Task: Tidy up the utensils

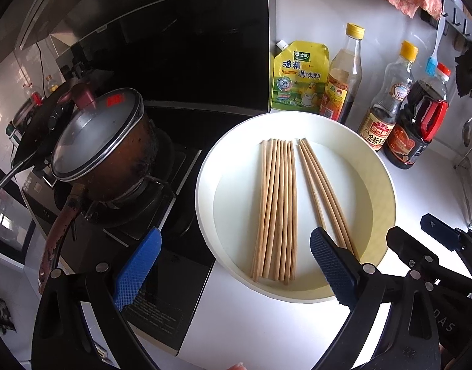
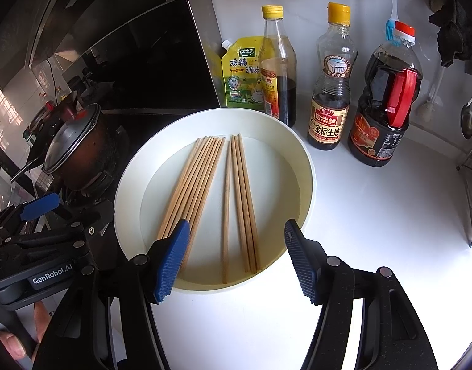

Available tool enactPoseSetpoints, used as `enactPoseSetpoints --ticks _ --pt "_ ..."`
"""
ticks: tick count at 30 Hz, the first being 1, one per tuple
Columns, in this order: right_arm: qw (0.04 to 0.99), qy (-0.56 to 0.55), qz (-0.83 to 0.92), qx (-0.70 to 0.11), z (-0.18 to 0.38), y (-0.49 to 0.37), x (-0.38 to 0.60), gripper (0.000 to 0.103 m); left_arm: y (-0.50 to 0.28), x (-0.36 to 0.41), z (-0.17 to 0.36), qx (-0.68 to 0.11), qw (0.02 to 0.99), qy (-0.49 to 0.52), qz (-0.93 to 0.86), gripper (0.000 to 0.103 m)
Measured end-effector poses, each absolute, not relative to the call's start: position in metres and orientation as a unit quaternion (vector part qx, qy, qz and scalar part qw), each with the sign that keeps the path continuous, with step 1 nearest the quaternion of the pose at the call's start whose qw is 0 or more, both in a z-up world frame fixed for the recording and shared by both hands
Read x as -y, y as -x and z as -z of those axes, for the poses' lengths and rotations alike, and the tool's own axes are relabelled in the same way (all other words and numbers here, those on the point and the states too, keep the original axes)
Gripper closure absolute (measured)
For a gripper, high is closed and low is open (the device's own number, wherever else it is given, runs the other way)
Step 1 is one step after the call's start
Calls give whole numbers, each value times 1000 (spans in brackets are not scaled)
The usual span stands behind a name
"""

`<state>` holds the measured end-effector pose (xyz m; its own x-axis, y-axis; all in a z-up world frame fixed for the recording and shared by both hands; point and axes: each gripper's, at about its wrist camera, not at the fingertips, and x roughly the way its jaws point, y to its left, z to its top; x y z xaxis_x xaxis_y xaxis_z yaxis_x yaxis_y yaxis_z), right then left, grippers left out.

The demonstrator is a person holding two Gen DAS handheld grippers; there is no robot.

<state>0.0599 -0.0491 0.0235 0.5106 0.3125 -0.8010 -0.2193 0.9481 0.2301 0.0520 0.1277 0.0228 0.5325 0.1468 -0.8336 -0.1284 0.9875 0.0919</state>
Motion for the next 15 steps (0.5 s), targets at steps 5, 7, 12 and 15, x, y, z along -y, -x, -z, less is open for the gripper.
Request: enactPoseSetpoints --ticks 5,7,12,15 --pt "868 -50 -154 -470 -24 -60 50 42 -50 -128 -24 -477 875 -7 -80 7" --pt "868 -49 -154 -470 -23 -59 50 42 -49 -127 -24 -478 875 -10 -81 7" --pt "868 -48 -156 -469 -24 -55 49 42 -48 -126 -25 -477 875 -11 -78 7" --pt "868 -49 -155 -469 -24 -56 49 42 -47 -126 -25 -476 876 -10 -78 7"
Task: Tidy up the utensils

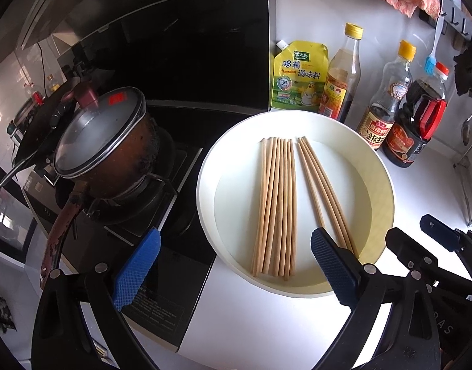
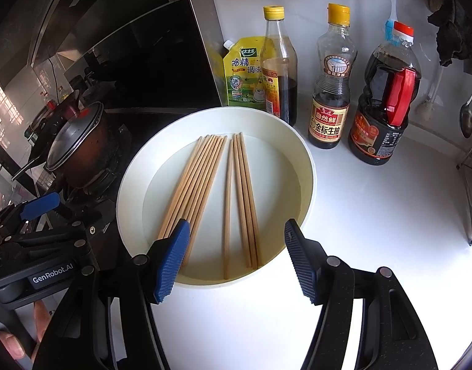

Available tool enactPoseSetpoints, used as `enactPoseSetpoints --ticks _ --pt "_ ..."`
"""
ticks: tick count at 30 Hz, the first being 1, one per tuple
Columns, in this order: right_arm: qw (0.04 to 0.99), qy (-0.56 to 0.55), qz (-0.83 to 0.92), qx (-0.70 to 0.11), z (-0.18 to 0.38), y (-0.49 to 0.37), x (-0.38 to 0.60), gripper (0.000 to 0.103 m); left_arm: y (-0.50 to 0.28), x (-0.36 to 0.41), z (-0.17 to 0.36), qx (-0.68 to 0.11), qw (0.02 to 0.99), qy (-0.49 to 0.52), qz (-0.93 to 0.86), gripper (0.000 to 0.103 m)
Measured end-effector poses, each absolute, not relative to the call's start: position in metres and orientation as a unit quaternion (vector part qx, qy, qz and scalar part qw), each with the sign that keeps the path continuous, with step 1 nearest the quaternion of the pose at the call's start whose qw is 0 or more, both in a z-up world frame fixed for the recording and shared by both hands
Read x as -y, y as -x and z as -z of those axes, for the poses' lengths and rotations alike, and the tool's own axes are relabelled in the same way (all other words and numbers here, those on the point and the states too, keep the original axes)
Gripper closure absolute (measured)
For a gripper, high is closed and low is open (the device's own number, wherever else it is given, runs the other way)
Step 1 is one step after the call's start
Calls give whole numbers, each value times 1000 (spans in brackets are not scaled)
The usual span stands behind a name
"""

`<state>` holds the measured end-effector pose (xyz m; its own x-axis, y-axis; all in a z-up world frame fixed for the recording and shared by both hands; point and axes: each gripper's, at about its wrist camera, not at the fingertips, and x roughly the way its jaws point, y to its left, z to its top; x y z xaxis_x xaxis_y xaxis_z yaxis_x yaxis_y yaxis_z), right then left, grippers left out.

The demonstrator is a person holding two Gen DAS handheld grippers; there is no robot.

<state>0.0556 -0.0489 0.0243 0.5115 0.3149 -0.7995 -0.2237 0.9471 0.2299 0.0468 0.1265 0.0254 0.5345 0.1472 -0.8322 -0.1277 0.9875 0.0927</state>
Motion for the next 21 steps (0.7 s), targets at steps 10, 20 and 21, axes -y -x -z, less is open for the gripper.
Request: enactPoseSetpoints --ticks 10,20,21 --pt "868 -48 -157 -468 -26 -51 48 42 -42 -126 -27 -473 877 -10 -79 7" --pt "868 -50 -158 -468 -26 -49 50 42 -42 -130 -24 -486 870 2 -82 6" --pt "868 -50 -158 -468 -26 -49 50 42 -43 -130 -24 -486 870 2 -82 6"
